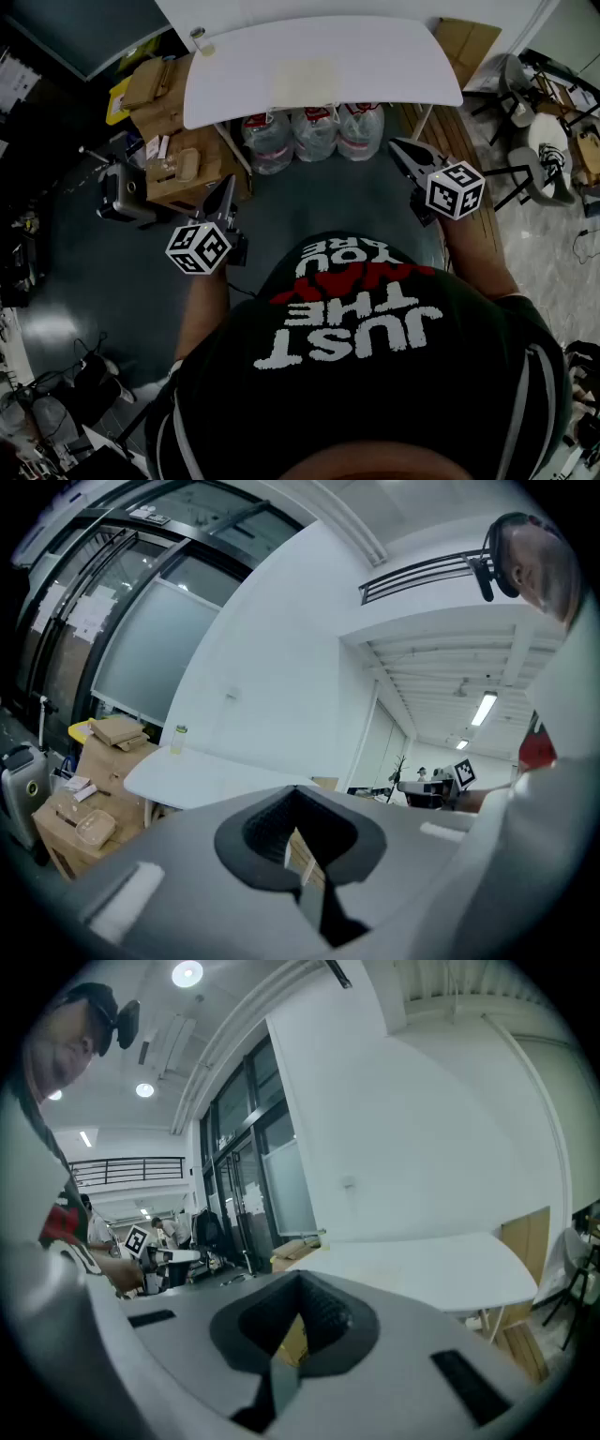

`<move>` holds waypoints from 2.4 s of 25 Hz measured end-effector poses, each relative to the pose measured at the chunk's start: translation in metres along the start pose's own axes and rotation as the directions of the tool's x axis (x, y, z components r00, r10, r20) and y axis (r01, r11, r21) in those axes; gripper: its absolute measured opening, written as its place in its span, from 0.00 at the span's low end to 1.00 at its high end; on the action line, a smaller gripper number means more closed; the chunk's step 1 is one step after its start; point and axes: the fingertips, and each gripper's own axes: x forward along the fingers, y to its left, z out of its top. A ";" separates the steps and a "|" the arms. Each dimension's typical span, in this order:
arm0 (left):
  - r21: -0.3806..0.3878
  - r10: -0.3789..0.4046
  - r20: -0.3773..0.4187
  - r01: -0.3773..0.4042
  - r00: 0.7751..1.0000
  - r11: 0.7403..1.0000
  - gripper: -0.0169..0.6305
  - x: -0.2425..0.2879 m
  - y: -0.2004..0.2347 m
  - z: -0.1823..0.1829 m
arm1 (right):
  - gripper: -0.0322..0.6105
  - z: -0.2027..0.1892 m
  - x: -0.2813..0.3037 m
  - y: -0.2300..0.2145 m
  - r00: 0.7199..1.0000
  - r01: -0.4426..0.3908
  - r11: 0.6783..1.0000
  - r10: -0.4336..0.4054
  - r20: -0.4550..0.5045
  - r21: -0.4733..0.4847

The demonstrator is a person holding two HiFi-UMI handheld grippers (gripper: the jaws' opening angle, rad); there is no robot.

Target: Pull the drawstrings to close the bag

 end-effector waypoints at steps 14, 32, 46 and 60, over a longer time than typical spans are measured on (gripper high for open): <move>-0.024 -0.009 -0.011 0.009 1.000 1.000 0.03 -0.004 0.014 -0.005 | 0.06 0.003 0.010 0.009 1.000 0.008 1.000 -0.008 -0.006 -0.001; -0.052 -0.033 -0.043 0.030 0.999 0.998 0.03 -0.058 0.128 -0.002 | 0.06 0.014 0.093 0.058 0.991 0.131 0.989 -0.133 0.026 0.067; -0.068 0.049 -0.098 -0.056 0.994 0.996 0.03 -0.013 0.160 -0.012 | 0.06 0.007 0.164 -0.005 0.997 0.075 0.994 -0.073 -0.020 0.082; -0.002 0.193 -0.135 -0.195 0.972 0.981 0.03 0.240 0.128 0.015 | 0.06 0.049 0.251 -0.216 0.986 -0.160 0.987 0.161 -0.043 0.022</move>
